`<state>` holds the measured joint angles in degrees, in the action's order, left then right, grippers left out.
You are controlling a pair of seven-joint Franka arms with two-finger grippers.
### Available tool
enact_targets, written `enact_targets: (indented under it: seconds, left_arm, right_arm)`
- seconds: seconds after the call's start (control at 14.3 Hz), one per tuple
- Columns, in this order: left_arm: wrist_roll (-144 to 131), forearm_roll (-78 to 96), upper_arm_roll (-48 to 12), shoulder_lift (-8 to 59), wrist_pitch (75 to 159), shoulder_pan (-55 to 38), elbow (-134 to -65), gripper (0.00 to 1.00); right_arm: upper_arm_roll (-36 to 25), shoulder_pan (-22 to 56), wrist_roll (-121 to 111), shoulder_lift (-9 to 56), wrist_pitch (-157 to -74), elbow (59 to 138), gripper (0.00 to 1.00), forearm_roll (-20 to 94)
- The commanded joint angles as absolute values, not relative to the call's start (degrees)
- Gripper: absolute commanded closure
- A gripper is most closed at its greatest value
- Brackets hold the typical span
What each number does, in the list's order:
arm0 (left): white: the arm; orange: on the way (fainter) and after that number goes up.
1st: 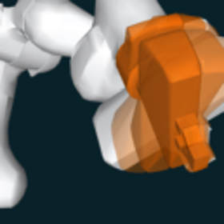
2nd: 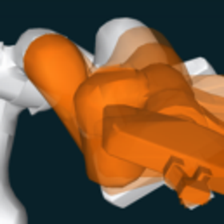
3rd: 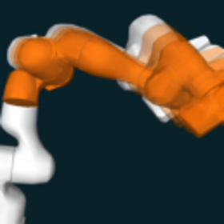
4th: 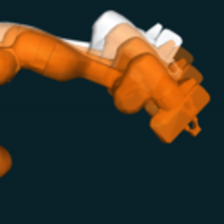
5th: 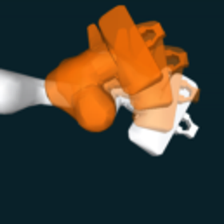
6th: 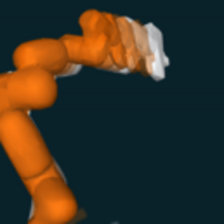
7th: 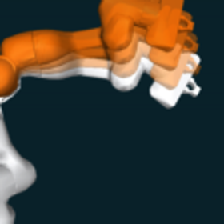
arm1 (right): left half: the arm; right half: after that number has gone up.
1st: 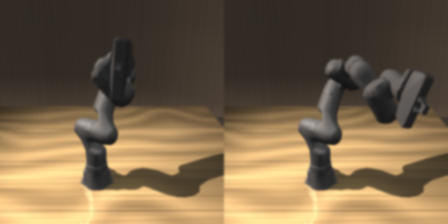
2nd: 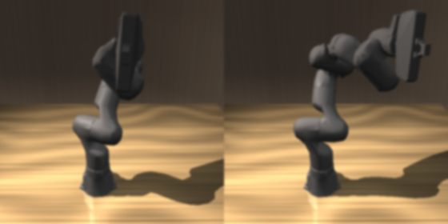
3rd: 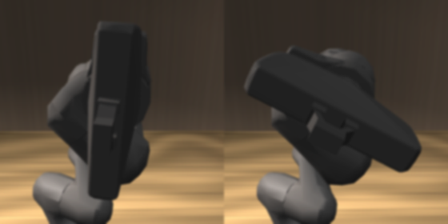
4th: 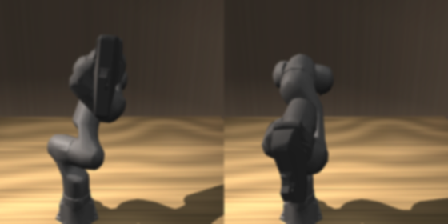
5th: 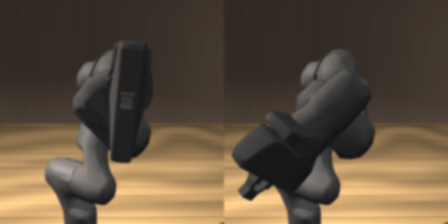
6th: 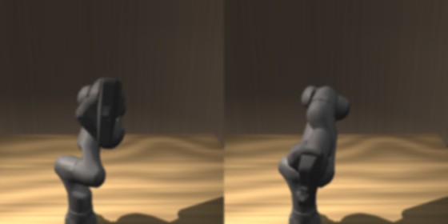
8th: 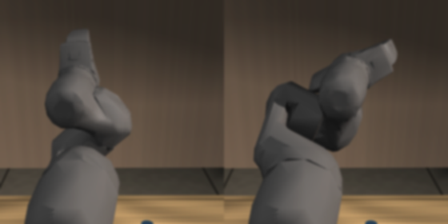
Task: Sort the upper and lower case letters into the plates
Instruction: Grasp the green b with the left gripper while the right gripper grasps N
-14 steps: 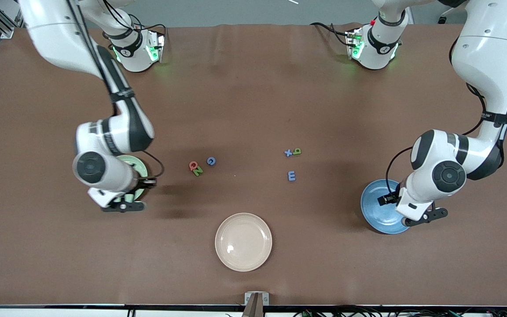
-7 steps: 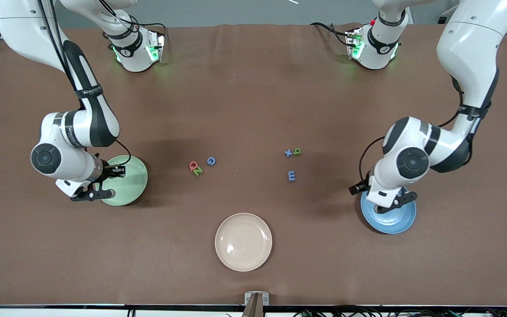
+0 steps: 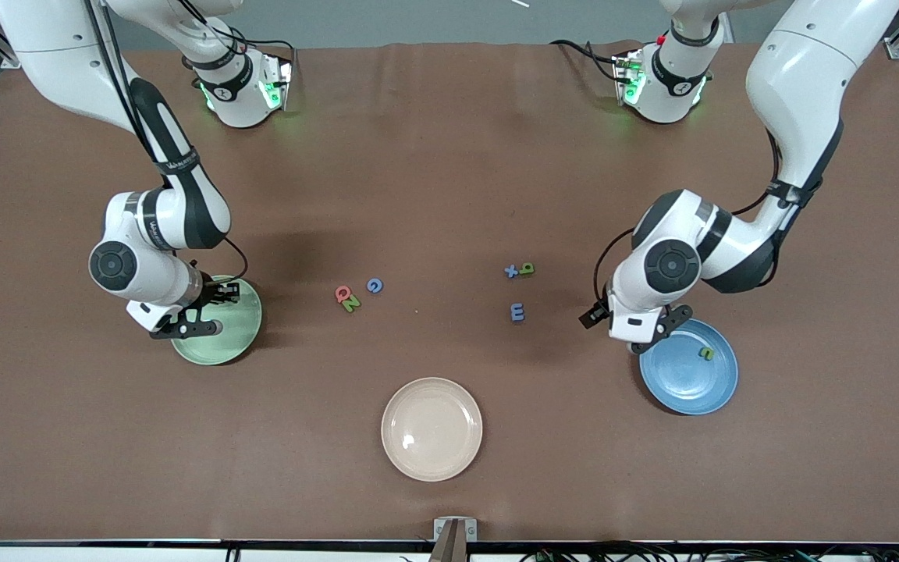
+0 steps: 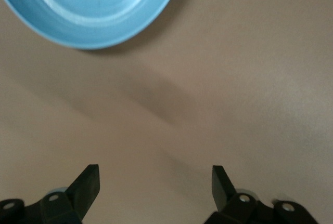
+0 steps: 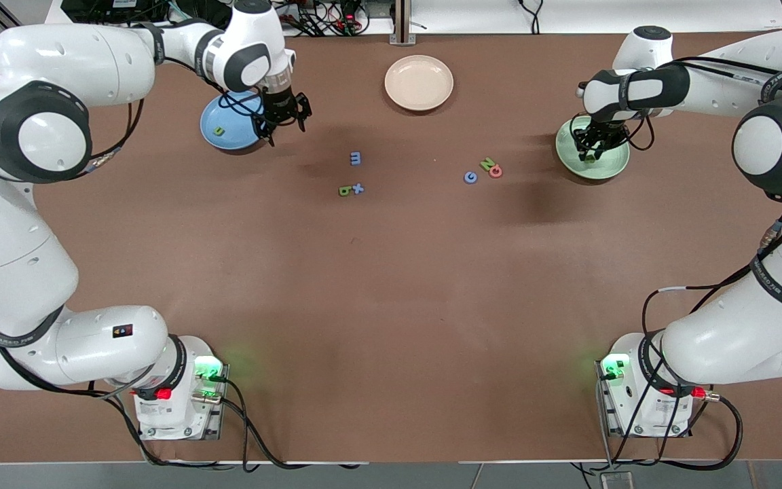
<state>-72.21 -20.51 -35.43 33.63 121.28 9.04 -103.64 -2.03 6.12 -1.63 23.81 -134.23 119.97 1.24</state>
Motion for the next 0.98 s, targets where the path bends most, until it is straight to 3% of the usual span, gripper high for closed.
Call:
enact_targets:
  seconds: [0.0,0.49,0.91]
  left_arm:
    - [-78.02,-20.3,-35.6,32.78,123.3,7.13,-105.9,0.1]
    - [-92.45,-21.36,-35.6,31.99,131.22,1.68,-111.62,0.15]
    - [-103.69,-27.06,-35.6,32.08,134.63,-0.53,-115.47,0.18]
  right_arm:
    - [-1.49,5.54,-1.85,21.62,-134.39,121.38,0.0,2.29]
    - [-0.7,15.63,18.34,21.97,-134.74,115.32,0.0,4.39]
    - [-0.7,22.93,31.37,30.31,-136.48,106.8,0.0,4.31]
